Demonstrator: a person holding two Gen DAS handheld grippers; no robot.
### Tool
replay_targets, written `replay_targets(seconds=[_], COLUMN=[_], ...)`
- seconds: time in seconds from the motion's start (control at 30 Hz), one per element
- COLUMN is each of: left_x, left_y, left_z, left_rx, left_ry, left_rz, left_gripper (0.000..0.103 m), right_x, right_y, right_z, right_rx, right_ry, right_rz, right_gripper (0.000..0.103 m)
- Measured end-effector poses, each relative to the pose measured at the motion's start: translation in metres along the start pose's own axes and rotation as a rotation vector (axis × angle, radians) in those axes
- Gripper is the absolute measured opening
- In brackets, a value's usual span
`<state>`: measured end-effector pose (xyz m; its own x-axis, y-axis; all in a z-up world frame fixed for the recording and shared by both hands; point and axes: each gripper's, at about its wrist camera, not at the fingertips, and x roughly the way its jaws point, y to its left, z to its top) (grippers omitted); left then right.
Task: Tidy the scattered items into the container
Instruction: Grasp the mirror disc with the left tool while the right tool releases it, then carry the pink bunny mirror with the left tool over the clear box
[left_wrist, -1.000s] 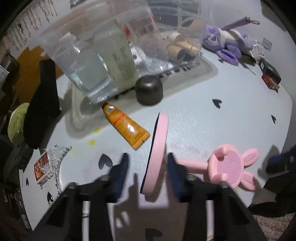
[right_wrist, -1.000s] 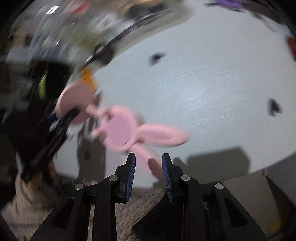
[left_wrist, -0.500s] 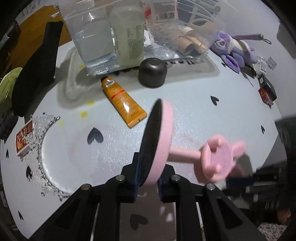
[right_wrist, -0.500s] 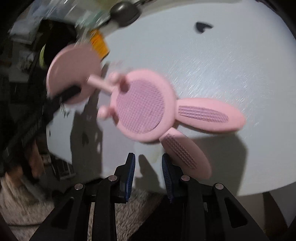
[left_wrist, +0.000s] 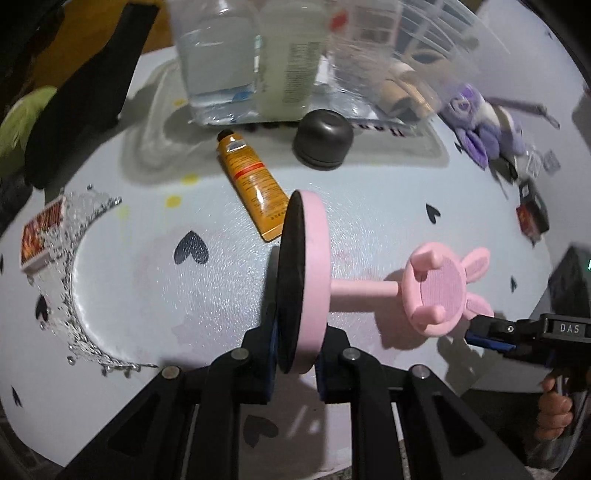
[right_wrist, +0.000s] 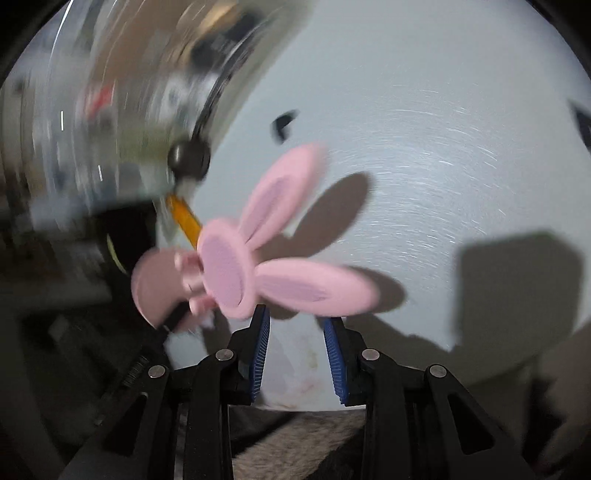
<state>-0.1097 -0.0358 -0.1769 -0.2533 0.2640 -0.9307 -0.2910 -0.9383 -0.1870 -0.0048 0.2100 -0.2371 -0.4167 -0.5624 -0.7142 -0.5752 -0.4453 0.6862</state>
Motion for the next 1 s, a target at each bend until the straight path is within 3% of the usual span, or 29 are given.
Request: replay_targets(seconds=[0.07, 0.1, 0.17, 0.3, 0.47, 0.53, 0.6, 0.67, 0.83, 0.97, 1.0], left_x=[0.000, -0.001, -0.001, -0.002, 0.000, 0.000, 0.000, 0.000, 0.000, -0.008, -0.011], left_y=[0.003, 0.004, 0.007, 0.015, 0.022, 0.024, 0.026, 0.029, 0.037, 0.040, 0.040], left_z=[0.001, 0.001, 0.002, 0.004, 0.006, 0.007, 0.007, 0.007, 0.009, 0.014, 0.016], left_rx=[-0.017, -0.025, -0.037, -0.067, -0.103, -0.113, -0.122, -0.128, -0.153, -0.145, -0.141], left_ry=[0.004, 0.005, 0.007, 0.016, 0.039, 0.044, 0.046, 0.048, 0.055, 0.037, 0.033], left_rz=[-0.015, -0.023, -0.035, -0.063, -0.105, -0.116, -0.127, -0.136, -0.161, -0.194, -0.204], left_gripper=[0.016, 0.016, 0.016, 0.017, 0.017, 0.017, 0.017, 0.017, 0.016, 0.013, 0.013], right_x=[-0.012, -0.014, -0.015, -0.018, -0.007, -0.010, 0.000, 0.005, -0.003, -0.012, -0.015], right_y=[-0.021, -0.030, -0.042, -0.050, -0.037, -0.035, -0.024, -0.019, -0.002, 0.011, 0.016], right_z=[-0.002, -0.003, -0.004, 0.001, 0.003, -0.001, 0.001, -0.002, -0.004, -0.003, -0.002], right_rx=[0.129, 0.183, 0.262, 0.303, 0.231, 0.200, 0.165, 0.134, 0.087, 0.057, 0.055], right_ry=[-0.084, -0.100, -0.122, -0.136, -0.093, -0.076, -0.044, -0.017, -0.006, -0.009, -0.005], right_rz=[0.093, 0.123, 0.177, 0.281, 0.289, 0.307, 0.323, 0.325, 0.349, 0.373, 0.366], right_gripper=[0.032, 0.052, 0.075, 0.075, 0.074, 0.069, 0.053, 0.044, 0.031, 0.013, 0.013])
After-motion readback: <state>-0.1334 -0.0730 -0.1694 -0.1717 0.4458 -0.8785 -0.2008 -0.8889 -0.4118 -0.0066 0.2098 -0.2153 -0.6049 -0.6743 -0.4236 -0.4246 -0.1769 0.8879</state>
